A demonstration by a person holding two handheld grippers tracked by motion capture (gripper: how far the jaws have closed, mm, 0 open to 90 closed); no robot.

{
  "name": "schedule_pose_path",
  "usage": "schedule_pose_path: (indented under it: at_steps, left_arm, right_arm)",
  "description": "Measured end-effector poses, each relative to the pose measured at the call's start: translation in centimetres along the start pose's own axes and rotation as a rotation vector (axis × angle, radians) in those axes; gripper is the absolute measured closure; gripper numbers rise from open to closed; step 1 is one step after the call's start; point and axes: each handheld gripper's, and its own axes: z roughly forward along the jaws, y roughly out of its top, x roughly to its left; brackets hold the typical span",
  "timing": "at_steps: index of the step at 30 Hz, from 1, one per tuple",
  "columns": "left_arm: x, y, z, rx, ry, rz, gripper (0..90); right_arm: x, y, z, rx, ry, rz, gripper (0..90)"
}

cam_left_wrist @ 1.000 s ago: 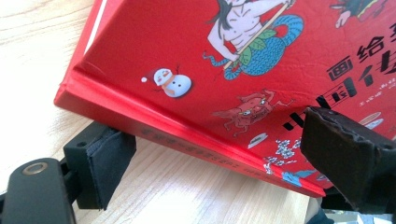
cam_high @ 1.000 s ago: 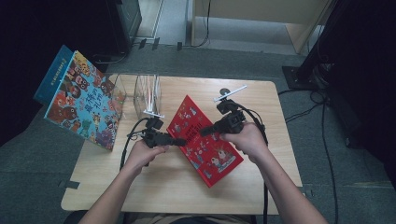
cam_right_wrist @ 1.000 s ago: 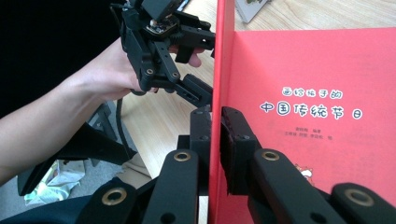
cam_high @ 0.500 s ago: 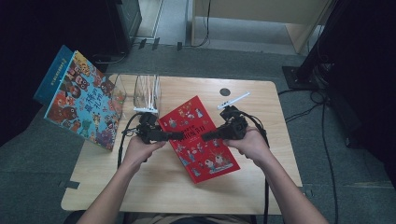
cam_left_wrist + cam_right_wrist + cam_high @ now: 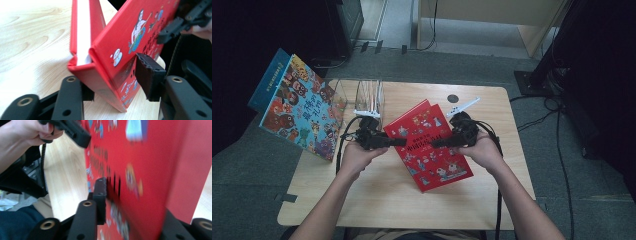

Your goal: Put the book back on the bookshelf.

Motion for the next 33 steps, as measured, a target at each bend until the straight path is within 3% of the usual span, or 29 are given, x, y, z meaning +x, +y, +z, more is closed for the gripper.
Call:
schedule_pose_path:
  at_steps: [2, 6, 7, 11, 15, 17, 19, 22, 29, 30, 33]
  left_arm:
    - [-0.3, 0.2, -0.1, 0.013, -0.002, 0.026, 58.4]
    - [-0.4, 0.4, -0.6, 0.015, -0.016, 0.059, 67.0]
    - [-0.6, 0.5, -0.5, 0.019, -0.016, 0.067, 67.9]
    - [-1.2, 1.0, -0.5, 0.038, -0.012, 0.09, 71.3]
    - [-1.5, 1.4, -0.8, 0.053, -0.02, 0.107, 73.6]
    - [-1.6, 1.5, -1.0, 0.054, -0.021, 0.108, 75.6]
    - [-1.6, 1.6, -1.4, 0.037, -0.024, 0.107, 79.5]
    - [-1.6, 1.6, -1.6, 0.042, -0.019, 0.116, 80.3]
    - [-2.1, 1.9, -1.6, 0.048, -0.013, 0.137, 80.6]
    - [-2.4, 2.1, -1.6, 0.053, -0.005, 0.158, 80.6]
    - [-2.7, 2.3, -1.6, 0.05, 0.003, 0.167, 80.6]
  right_arm:
    - [-0.2, 0.0, -0.2, -0.015, -0.009, 0.004, 65.5]
    - [-0.9, -0.3, -0.8, -0.035, -0.096, 0.018, 58.6]
    - [-1.2, -0.4, -0.8, -0.037, -0.083, 0.017, 57.6]
    - [-1.3, -0.8, -0.1, -0.004, -0.108, 0.001, 50.5]
    - [-1.5, -1.0, -0.1, -0.005, -0.112, -0.005, 47.7]
    - [-1.8, -1.2, -0.3, -0.008, -0.12, 0.001, 48.3]
    - [-2.2, -1.4, -0.6, -0.012, -0.169, 0.023, 51.3]
    - [-2.8, -1.9, -1.1, -0.047, -0.165, 0.043, 53.2]
    - [-3.0, -2.0, -0.7, -0.076, -0.176, 0.043, 51.6]
    - [-2.9, -2.0, -0.6, -0.08, -0.173, 0.031, 52.6]
    - [-2.7, -1.8, -0.5, -0.086, -0.191, 0.006, 55.8]
